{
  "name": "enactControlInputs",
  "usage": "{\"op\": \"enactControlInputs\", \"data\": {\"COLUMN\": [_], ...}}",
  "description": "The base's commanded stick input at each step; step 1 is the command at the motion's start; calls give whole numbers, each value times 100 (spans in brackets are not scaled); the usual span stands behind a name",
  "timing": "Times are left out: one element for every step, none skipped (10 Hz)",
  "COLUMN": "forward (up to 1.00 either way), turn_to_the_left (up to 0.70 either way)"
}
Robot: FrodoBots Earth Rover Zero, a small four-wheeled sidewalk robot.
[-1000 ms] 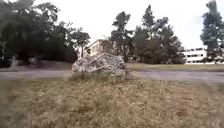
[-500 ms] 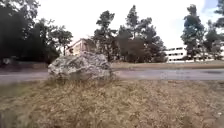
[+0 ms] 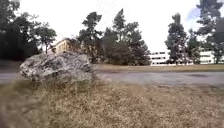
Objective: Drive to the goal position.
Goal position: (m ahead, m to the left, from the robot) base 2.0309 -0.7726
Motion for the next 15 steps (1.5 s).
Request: {"op": "enactControlInputs", "data": {"forward": [70,70,70,70,70,55,20,0,0,0,0,0,0,0,0], "turn_to_the_left": [0,0,0,0,0,0,0,0,-20,-45,-45,-45,-45,-45,-45]}}
